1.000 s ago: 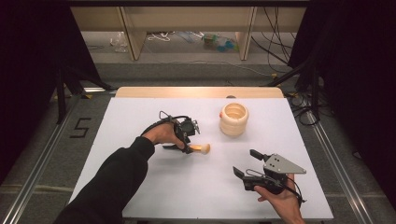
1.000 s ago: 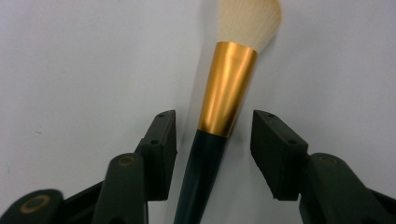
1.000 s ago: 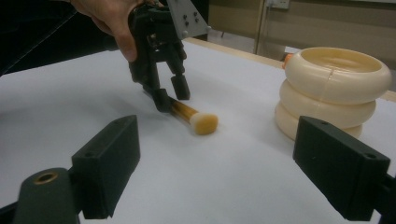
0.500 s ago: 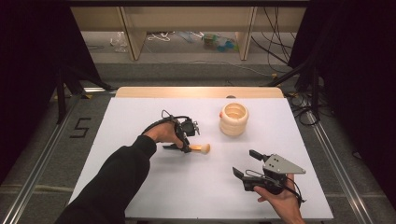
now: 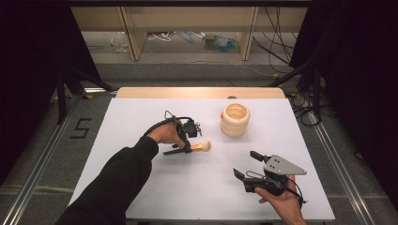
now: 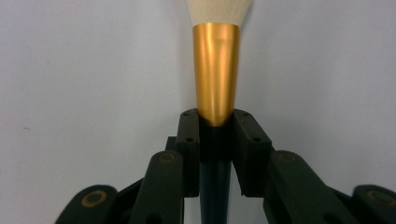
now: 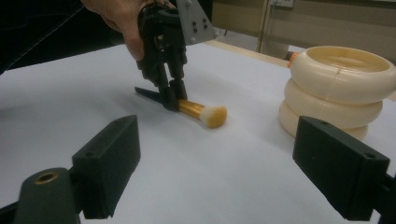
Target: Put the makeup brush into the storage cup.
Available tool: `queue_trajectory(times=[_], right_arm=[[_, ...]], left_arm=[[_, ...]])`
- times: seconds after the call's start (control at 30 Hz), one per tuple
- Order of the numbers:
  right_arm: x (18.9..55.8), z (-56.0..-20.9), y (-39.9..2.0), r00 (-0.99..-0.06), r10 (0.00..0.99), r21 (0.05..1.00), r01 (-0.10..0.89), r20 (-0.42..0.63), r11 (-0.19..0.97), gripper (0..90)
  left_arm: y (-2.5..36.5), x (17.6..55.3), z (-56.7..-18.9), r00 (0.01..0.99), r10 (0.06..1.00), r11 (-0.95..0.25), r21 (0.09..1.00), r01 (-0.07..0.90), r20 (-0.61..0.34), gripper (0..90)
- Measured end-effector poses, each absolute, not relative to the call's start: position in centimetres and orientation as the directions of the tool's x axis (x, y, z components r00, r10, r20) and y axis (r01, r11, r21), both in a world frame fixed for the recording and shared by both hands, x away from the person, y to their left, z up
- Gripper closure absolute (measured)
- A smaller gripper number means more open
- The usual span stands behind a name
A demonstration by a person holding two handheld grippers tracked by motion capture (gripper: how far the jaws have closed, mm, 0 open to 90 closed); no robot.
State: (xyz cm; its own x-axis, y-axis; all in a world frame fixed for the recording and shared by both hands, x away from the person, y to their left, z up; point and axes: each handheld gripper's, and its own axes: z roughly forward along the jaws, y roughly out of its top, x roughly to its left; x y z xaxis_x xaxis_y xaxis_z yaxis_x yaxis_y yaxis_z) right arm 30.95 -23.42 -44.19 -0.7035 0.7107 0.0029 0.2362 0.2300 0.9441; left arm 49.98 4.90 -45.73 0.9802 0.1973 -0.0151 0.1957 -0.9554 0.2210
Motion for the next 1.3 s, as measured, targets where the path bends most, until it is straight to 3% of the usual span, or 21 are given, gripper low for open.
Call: queue_trajectory(times=[0.2,0.6,0.9,1.1,1.3], right_arm=[[31.0,-44.2,-23.4,-0.704,0.710,0.943,0.238,0.005,0.230,15.9],[30.9,-44.2,-23.4,-0.707,0.708,0.944,0.236,0.004,0.231,15.9],[30.9,-44.2,-23.5,-0.706,0.708,0.943,0.237,0.004,0.232,15.9],[30.9,-44.2,-23.4,-0.708,0.707,0.942,0.239,0.004,0.234,15.9],[31.1,-44.3,-23.5,-0.710,0.705,0.947,0.218,-0.013,0.237,15.9]], left_arm=[[5.0,50.1,-45.7,0.962,0.269,-0.935,0.226,0.272,-0.045,74.3],[5.7,50.5,-44.5,0.946,0.319,-0.910,0.264,0.321,-0.049,74.4],[6.9,51.0,-42.6,0.916,0.397,-0.829,0.404,0.386,-0.060,74.4],[7.7,51.2,-42.0,0.866,0.494,-0.709,0.543,0.450,-0.074,74.3],[8.6,51.7,-41.3,0.862,0.504,-0.687,0.584,0.433,-0.046,74.3]])
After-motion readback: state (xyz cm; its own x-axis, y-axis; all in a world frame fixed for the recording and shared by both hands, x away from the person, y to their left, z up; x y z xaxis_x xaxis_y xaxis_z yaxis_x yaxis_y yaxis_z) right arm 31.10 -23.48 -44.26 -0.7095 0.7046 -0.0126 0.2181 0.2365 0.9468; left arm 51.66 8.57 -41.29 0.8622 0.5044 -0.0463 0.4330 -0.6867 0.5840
